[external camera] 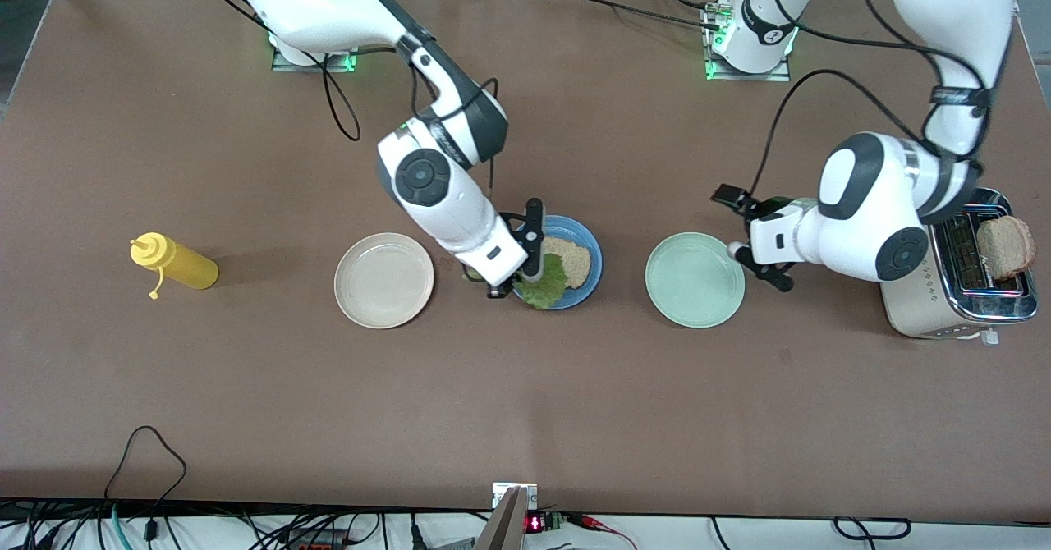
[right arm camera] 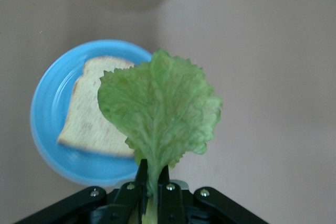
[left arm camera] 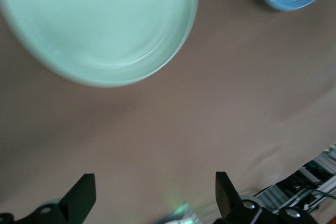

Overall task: Make sandwich in blue plate with both arms
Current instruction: 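Lower the lettuce onto the toast while the left gripper returns to toaster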

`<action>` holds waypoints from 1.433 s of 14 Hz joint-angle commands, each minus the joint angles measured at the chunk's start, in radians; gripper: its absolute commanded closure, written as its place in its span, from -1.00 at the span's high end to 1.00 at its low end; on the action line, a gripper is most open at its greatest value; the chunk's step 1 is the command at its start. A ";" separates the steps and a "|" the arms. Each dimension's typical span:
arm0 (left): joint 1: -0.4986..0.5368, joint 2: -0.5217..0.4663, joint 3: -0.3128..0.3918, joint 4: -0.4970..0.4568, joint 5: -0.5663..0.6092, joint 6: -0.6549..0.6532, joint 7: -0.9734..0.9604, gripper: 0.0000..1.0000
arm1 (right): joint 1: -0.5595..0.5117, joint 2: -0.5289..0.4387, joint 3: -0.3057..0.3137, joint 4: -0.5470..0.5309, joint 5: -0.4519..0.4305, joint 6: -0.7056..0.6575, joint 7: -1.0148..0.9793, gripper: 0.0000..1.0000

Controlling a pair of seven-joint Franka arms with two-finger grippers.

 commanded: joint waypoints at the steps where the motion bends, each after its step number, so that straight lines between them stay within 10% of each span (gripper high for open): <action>1: -0.012 -0.005 -0.013 0.119 0.176 -0.168 -0.152 1.00 | 0.057 0.126 -0.015 0.132 0.018 0.067 -0.042 -1.00; 12: 0.005 -0.108 0.006 0.469 0.266 -0.198 -0.229 1.00 | 0.111 0.161 -0.013 0.051 -0.058 0.017 -0.042 -1.00; 15: 0.056 -0.235 -0.006 0.366 0.185 -0.125 -0.226 1.00 | 0.118 0.165 -0.013 0.047 -0.062 0.015 -0.025 -1.00; 16: 0.057 -0.322 -0.006 0.242 0.184 -0.024 -0.232 1.00 | 0.120 0.163 -0.013 0.047 -0.062 0.013 -0.022 -0.61; 17: 0.060 -0.391 -0.006 0.121 0.183 0.065 -0.234 1.00 | 0.123 0.163 -0.013 0.047 -0.061 0.013 -0.022 0.43; 18: 0.065 -0.446 -0.006 0.032 0.175 0.127 -0.234 1.00 | 0.124 0.163 -0.013 0.046 -0.059 0.013 -0.022 0.99; 20: 0.070 -0.462 -0.001 0.011 0.172 0.120 -0.284 1.00 | 0.121 0.158 -0.012 0.046 -0.045 -0.008 -0.022 1.00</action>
